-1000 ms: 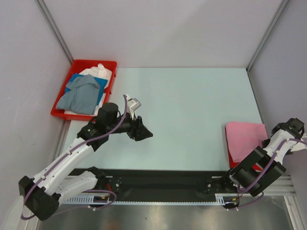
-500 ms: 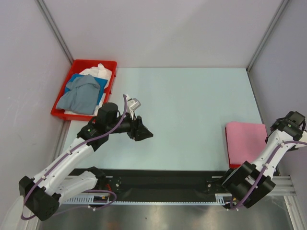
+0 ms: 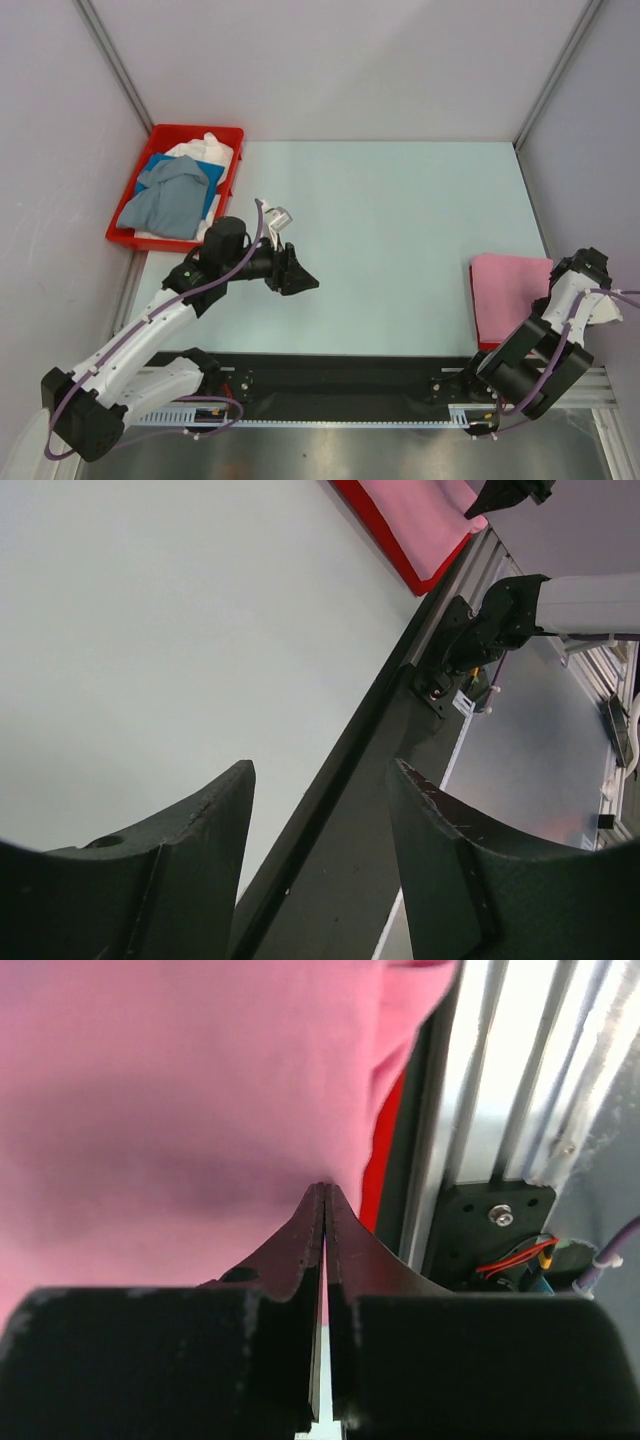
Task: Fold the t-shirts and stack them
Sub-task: Neatly place the folded tshirt to the corner
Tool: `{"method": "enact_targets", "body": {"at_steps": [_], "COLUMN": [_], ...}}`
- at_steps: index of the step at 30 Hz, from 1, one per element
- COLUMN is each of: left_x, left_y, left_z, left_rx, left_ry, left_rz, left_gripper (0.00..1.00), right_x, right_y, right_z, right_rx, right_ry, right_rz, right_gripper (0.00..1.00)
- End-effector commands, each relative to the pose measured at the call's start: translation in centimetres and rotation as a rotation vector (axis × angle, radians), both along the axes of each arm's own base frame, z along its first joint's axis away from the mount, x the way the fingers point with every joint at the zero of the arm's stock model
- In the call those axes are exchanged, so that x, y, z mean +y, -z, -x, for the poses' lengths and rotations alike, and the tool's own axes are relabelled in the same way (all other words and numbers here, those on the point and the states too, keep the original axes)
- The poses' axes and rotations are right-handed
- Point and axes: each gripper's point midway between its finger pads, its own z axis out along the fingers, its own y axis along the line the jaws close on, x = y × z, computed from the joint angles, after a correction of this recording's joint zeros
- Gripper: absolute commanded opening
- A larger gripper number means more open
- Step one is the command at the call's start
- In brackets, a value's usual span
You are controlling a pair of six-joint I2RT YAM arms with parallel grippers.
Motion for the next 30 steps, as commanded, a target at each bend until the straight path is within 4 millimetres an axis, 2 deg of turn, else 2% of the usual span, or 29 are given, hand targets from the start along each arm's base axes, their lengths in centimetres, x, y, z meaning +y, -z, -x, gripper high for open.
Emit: {"method": "enact_targets", "body": {"at_steps": [1,9,15,16,18,19,21,22,24,25,26,27,28,29,30], "left_x": [0.1,0.5,1.0,1.2,1.5,1.6,2.1,2.2,2.5,2.6,2.8,3.1,3.3,3.4,3.5], "left_y": [-1.5,-1.4,-1.5,-1.4,-0.8,-0.5,0.6,1.0,2.7,3.1,3.8,4.2,4.5,4.5,4.7], "left_z": [-0.3,-0.9,-1.4,-1.4,-1.4,-1.3,-1.0,-0.9,-0.5,-0.3,0.0,-0.2,-0.2,-0.2,-0.1], "left_rx": [-0.027,-0.017,-0.003,0.000,0.020,0.025,0.058,0.071,0.132,0.146,0.169,0.178,0.187,0.193,0.205], "left_ry": [-0.007,-0.034,-0.069,-0.076,-0.094,-0.101,-0.128,-0.138,-0.161,-0.170,-0.178,-0.201,-0.212,-0.220,-0.225], "left_rz": [0.034,0.019,0.011,0.010,0.001,-0.006,-0.020,-0.022,-0.037,-0.042,-0.053,-0.067,-0.077,-0.086,-0.096], "left_gripper": [0.61,0.61,0.61,0.61,0.60,0.60,0.60,0.60,0.61,0.61,0.61,0.61,0.61,0.61,0.61], "right_x": [-1.1,-1.7,-1.6,-1.4,-1.2,-1.6,-1.2,-0.7,0.8,2.2,5.1,6.7,8.6,12.9,14.5], "right_y": [-0.2,1.9,4.2,4.3,3.1,0.9,-1.6,-3.7,-6.3,-7.6,-9.5,-10.7,-11.6,-12.4,-14.1], "right_z": [1.5,3.6,2.7,2.4,2.0,0.6,-0.8,-3.8,-7.2,-9.5,-13.1,-15.4,-16.8,-18.2,-19.3], "right_rx": [0.066,0.179,0.156,0.142,0.104,0.033,0.059,0.003,-0.109,-0.192,-0.279,-0.338,-0.363,-0.377,-0.396], "right_ry": [0.120,0.221,0.179,0.172,0.171,0.126,0.014,-0.093,-0.180,-0.244,-0.353,-0.421,-0.488,-0.637,-0.693], "right_rz": [0.077,0.013,-0.097,-0.112,-0.102,-0.044,0.001,0.045,0.087,0.073,0.068,0.063,0.050,0.028,0.027], "right_gripper": [0.00,0.00,0.00,0.00,0.00,0.00,0.00,0.00,0.00,0.00,0.00,0.00,0.00,0.00,0.00]}}
